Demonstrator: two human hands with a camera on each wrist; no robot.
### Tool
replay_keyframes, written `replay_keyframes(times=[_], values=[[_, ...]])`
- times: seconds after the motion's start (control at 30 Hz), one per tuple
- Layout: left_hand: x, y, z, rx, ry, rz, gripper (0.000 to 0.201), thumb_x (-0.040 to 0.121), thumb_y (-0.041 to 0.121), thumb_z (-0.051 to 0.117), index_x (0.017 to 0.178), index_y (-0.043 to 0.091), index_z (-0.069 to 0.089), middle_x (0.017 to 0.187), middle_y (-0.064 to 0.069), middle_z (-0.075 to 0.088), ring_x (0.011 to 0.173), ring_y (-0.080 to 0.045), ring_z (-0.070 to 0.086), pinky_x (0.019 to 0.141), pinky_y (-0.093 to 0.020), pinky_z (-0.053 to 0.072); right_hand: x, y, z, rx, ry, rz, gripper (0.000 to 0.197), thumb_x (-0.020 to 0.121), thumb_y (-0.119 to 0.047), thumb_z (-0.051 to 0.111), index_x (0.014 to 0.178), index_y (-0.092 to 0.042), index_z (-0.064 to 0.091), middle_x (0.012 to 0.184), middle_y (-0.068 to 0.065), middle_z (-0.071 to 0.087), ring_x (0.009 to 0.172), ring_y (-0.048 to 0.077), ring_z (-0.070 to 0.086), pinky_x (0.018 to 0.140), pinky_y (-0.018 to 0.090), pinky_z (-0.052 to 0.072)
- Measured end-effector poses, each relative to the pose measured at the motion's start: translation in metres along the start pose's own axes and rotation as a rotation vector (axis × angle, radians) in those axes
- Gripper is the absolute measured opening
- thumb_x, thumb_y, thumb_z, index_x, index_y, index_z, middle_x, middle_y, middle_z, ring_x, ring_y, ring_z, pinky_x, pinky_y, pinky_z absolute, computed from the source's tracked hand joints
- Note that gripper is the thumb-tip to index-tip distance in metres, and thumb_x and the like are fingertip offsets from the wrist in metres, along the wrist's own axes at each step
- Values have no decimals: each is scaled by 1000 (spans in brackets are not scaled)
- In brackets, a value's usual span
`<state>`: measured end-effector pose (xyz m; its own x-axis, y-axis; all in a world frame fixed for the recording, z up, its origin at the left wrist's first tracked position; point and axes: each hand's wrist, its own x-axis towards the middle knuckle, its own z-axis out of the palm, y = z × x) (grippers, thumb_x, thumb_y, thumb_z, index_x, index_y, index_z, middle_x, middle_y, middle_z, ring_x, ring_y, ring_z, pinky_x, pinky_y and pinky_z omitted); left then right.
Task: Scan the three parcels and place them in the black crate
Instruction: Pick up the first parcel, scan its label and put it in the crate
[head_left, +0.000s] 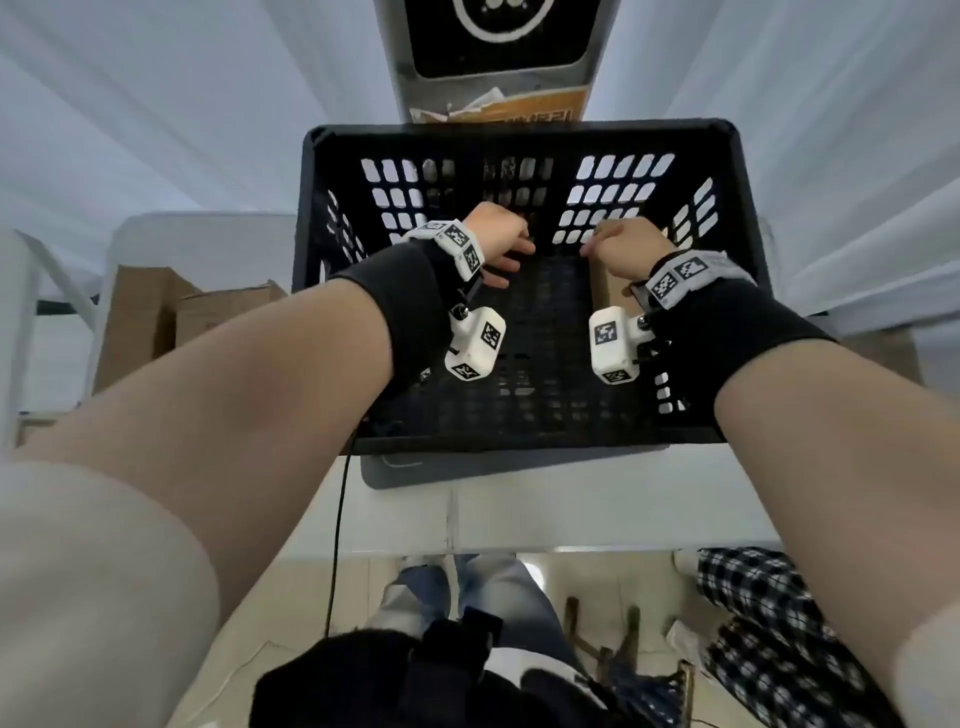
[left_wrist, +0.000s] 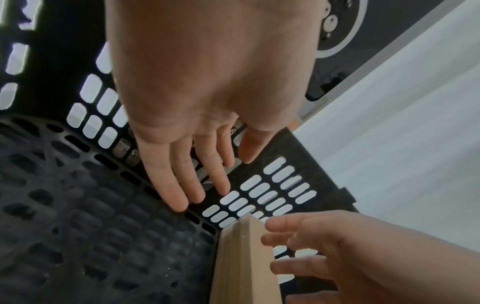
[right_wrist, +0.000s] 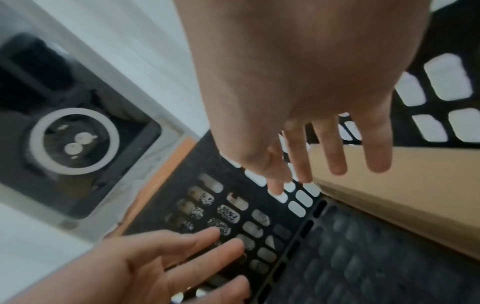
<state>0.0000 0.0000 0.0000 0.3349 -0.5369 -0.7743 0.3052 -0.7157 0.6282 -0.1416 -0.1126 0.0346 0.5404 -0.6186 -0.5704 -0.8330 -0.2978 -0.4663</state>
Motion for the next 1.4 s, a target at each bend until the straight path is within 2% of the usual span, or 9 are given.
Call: replay_keyframes(times=[0.07,0.17,0.37,0.6,0.77,0.97,1.17,1.27,1.4], values=[[3,0,1,-6,20,-22,15,103,25,46,90,23,54,92,7,68,84,-15,60,62,-36,56,11,6,3,-19,20,72,34,96,-17,53,120,5,62,128,19,60,121,33,56,90,37,49],[10,-8,3,-4,30,-55,15,103,26,46,90,22,53,92,7,69,86,-15,61,57,-34,56,34,20,16,-64,25,194,36,93,-25,53,115,2,63,126,20,61,124,37,53,95,37,45],[24,-19,10,-9,66,-83,15,102,25,46,111,19,55,89,9,69,78,-13,60,57,-28,54,66,31,28,-283,65,326,44,88,-32,45,124,-12,60,154,20,27,140,42,26,118,49,23],[23,-22,13,-15,72,-98,20,101,25,48,118,19,57,90,8,71,83,-14,63,62,-29,55,81,39,37,-328,35,353,47,90,-36,49,131,-16,59,157,22,19,143,42,21,120,46,21],[14,-26,8,-9,74,-92,20,101,26,49,118,19,57,92,8,71,84,-14,64,64,-30,57,78,33,36,-354,-10,312,46,92,-28,50,128,1,54,151,30,29,142,41,22,116,41,26],[-21,-24,-6,-2,113,-61,10,101,29,52,94,23,57,91,9,71,80,-13,64,62,-31,57,54,19,32,-387,-10,276,43,93,-30,43,120,0,58,133,23,50,136,40,32,112,39,26],[-67,-23,-17,12,150,16,11,100,27,51,106,21,59,94,9,71,88,-16,65,70,-34,58,34,4,22,-335,13,138,50,80,-39,47,113,-6,66,130,19,58,120,39,51,85,40,33],[-99,-25,-26,20,112,41,10,102,27,51,97,23,59,98,8,72,89,-16,66,77,-38,61,-22,-23,7,-296,47,71,46,87,-35,51,120,-6,65,128,14,61,122,36,53,90,36,40],[-149,-30,-43,-26,33,71,14,104,29,49,104,25,62,114,6,74,83,-13,74,64,-37,64,-88,-51,-12,-258,157,-49,42,92,-28,48,122,-3,64,136,21,55,129,41,47,110,44,35]])
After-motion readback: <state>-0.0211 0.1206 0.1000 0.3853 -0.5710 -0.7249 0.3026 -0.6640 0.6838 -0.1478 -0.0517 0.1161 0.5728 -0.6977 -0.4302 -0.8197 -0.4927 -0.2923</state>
